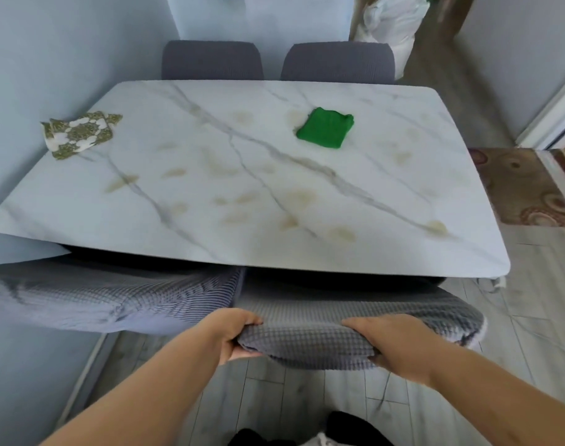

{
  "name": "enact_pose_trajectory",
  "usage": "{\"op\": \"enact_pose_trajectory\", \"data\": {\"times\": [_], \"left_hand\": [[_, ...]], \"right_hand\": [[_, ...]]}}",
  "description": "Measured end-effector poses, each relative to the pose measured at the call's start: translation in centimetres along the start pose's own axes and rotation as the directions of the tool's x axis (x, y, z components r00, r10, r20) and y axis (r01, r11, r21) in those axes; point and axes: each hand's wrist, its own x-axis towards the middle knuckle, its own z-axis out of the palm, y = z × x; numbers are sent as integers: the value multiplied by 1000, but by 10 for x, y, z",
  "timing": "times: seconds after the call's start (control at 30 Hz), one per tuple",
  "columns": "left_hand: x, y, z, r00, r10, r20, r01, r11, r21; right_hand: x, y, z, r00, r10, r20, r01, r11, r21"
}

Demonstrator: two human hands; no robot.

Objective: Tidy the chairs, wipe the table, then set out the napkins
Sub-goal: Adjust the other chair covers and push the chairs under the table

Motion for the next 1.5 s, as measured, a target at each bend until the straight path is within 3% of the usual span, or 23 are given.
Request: {"op": "enact_pose_trajectory", "data": {"times": [0.17,0.47,0.7,0.8,0.97,1.23,1.5], "left_hand": [[3,1,-8,997,41,-64,-43,999,-33],[12,1,-18,995,86,-50,-90,993,-74],[17,19,-38,992,107,-64,-108,994,-11],[16,19,-37,994,101,-47,-101,995,0],[17,16,-39,994,110,-19,-111,992,-57],[22,36,-32,983,176,-55,-183,968,-172],[21,25,-28,984,177,-32,-180,971,-156]], "right_hand": [[8,-1,7,999,-21,-38,22,1000,18],[8,-8,18,995,38,-89,-34,998,44],[21,-30,27,986,68,-152,-57,995,81],[18,-19,23,992,53,-113,-45,996,71],[1,9,16,977,200,-70,-204,977,-58],[9,24,-2,969,143,-199,-153,987,-38],[3,27,15,962,92,-256,-96,995,-4]]}}
